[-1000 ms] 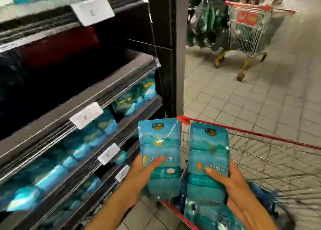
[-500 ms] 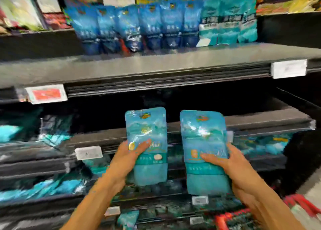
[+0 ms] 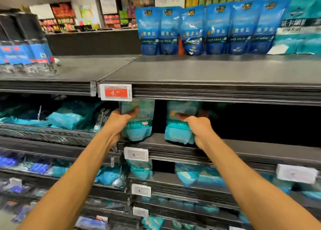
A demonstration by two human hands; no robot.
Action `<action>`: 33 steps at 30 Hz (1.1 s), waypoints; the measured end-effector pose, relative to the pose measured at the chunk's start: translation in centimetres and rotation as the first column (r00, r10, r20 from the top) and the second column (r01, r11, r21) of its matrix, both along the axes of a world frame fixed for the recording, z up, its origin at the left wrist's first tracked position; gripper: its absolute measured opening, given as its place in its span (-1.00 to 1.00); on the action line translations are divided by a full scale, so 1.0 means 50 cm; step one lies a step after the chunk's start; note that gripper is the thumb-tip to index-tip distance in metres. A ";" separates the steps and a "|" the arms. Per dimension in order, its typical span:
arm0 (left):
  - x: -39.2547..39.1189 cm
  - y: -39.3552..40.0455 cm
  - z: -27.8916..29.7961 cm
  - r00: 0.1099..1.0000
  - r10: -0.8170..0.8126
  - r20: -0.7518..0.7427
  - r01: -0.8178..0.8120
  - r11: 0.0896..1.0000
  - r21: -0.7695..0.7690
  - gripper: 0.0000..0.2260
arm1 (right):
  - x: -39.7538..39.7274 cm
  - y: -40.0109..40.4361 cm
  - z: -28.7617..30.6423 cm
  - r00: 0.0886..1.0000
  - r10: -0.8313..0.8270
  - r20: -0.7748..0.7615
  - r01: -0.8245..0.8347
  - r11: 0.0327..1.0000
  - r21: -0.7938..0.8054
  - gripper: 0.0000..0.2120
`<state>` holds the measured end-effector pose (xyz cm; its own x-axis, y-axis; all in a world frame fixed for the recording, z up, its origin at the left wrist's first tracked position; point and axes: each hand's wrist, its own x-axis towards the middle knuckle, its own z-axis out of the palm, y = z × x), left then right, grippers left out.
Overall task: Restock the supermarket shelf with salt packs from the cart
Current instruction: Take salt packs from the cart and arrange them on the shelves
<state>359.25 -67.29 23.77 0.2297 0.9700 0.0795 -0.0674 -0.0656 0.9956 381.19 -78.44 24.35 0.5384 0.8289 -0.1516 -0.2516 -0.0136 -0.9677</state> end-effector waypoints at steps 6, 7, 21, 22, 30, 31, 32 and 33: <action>0.017 0.040 -0.032 0.981 0.082 0.174 -0.095 0.993 0.065 -0.74 | -0.049 0.112 -0.054 0.976 0.008 0.216 -0.064 0.965 0.253 -0.63; 0.024 0.040 -0.036 0.976 0.095 0.197 -0.115 0.989 0.093 -0.74 | -0.054 0.125 -0.064 0.977 0.020 0.211 -0.074 0.966 0.249 -0.64; 0.032 0.039 -0.065 0.943 0.186 0.275 -0.242 0.952 0.186 -0.73 | -0.075 0.104 -0.083 0.847 0.270 0.458 -0.221 0.962 -0.159 -0.76; 0.032 0.035 -0.067 0.945 0.193 0.263 -0.247 0.950 0.190 -0.70 | -0.072 0.101 -0.086 0.837 0.292 0.463 -0.254 0.957 -0.144 -0.81; 0.029 0.030 -0.085 0.921 0.342 0.187 -0.369 0.920 0.135 -0.55 | -0.059 0.087 -0.089 0.804 0.337 0.490 -0.355 0.933 -0.061 -0.74; 0.025 0.023 -0.086 0.913 0.348 0.215 -0.381 0.914 0.137 -0.52 | -0.058 0.085 -0.088 0.800 0.339 0.495 -0.362 0.931 -0.053 -0.72; 0.021 0.010 -0.087 0.908 0.346 0.236 -0.390 0.905 0.171 -0.53 | -0.058 0.082 -0.088 0.795 0.335 0.506 -0.367 0.929 -0.039 -0.69; 0.016 -0.009 -0.090 0.905 0.350 0.242 -0.403 0.889 0.220 -0.55 | -0.056 0.077 -0.087 0.789 0.324 0.522 -0.366 0.930 -0.025 -0.66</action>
